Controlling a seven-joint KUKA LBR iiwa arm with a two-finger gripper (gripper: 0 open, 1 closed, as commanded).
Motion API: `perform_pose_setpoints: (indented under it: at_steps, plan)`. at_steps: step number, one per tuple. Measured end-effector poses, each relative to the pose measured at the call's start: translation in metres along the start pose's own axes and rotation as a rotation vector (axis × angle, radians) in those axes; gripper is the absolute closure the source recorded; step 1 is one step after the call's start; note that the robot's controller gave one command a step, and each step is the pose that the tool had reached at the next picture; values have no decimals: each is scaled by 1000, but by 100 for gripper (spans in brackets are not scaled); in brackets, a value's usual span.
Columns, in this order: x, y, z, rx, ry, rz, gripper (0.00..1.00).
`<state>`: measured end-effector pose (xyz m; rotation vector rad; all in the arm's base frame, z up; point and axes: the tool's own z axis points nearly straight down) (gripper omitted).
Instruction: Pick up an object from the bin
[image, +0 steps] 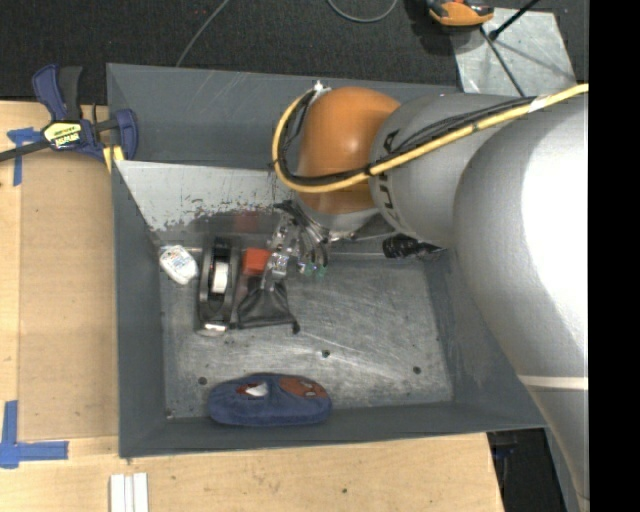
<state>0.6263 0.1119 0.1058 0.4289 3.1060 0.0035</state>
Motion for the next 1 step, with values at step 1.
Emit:
perform_pose_setpoints:
  at_steps: [1]
  plan:
    - [-1, 0, -11, 0, 0, -1, 100]
